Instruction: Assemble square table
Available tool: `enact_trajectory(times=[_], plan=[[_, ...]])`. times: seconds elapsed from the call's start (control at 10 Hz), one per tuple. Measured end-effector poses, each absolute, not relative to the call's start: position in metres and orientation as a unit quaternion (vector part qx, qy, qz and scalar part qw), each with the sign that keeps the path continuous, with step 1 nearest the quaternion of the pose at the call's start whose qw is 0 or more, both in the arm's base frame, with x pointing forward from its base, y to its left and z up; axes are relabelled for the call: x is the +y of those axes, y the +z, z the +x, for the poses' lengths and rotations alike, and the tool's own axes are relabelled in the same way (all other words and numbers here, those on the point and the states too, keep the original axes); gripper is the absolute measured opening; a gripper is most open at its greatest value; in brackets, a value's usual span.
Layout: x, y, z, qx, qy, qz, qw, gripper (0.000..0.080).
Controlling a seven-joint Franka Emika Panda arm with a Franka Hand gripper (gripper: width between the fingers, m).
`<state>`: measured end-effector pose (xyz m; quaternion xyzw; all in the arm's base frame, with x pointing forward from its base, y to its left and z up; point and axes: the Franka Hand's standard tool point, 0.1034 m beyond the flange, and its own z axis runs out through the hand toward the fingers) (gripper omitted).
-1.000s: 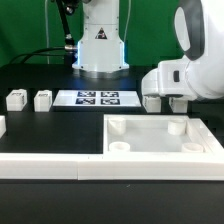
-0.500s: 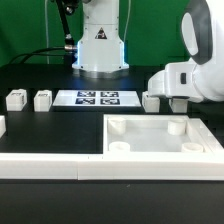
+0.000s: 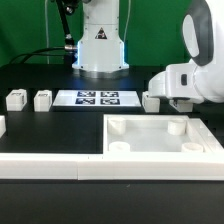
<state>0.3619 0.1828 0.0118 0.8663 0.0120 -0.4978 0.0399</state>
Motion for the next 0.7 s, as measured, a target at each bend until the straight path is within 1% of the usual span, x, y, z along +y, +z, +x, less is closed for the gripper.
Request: enact_trajectory(times=[0.1, 0.7], plan=[[0.1828, 0.0119, 0.3618, 0.012, -0.498, 0.866, 0.04, 0.0285], [0.1828, 0.012, 0.3619, 0.012, -0.498, 0.866, 0.04, 0.0288]])
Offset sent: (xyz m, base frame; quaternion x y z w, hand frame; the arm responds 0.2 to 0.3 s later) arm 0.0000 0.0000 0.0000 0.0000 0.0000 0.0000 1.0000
